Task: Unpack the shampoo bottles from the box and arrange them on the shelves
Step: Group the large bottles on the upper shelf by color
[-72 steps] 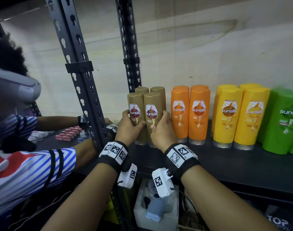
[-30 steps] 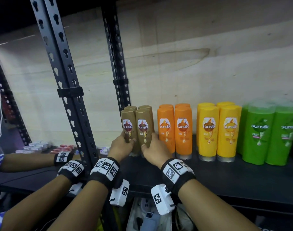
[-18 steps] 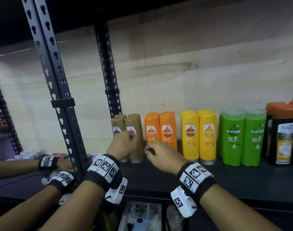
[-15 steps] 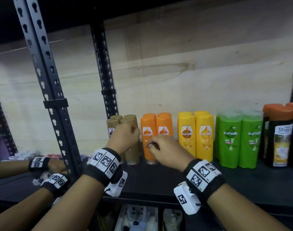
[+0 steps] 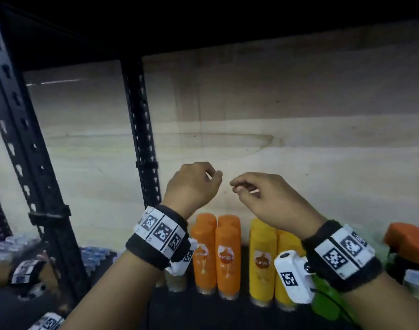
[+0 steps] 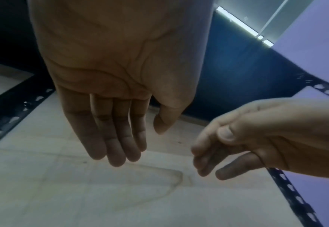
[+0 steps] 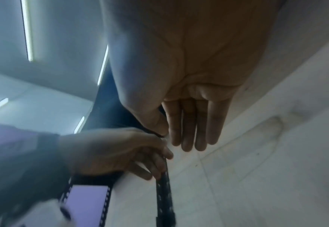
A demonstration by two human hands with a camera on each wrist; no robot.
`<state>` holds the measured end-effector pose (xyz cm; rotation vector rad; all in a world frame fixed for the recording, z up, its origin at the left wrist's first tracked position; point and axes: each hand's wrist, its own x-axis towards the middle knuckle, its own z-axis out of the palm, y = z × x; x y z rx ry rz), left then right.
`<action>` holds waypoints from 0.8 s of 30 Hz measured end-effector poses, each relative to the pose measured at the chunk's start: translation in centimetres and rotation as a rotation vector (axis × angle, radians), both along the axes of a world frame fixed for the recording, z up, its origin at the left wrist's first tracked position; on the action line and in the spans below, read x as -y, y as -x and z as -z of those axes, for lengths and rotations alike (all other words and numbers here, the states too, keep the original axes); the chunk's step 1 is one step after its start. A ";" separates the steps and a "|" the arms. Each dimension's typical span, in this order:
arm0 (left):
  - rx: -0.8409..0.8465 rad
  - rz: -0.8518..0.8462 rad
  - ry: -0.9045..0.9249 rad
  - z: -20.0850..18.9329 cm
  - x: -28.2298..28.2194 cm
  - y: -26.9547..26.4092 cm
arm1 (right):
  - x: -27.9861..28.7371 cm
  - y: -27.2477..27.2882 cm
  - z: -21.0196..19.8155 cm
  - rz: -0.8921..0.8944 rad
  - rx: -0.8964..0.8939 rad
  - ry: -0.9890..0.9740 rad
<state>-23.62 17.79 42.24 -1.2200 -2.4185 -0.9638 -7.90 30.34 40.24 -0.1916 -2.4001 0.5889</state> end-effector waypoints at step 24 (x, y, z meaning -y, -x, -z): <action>0.231 -0.269 0.455 -24.0 8.1 -6.2 | 6.6 -5.2 -25.1 -0.218 0.471 -0.099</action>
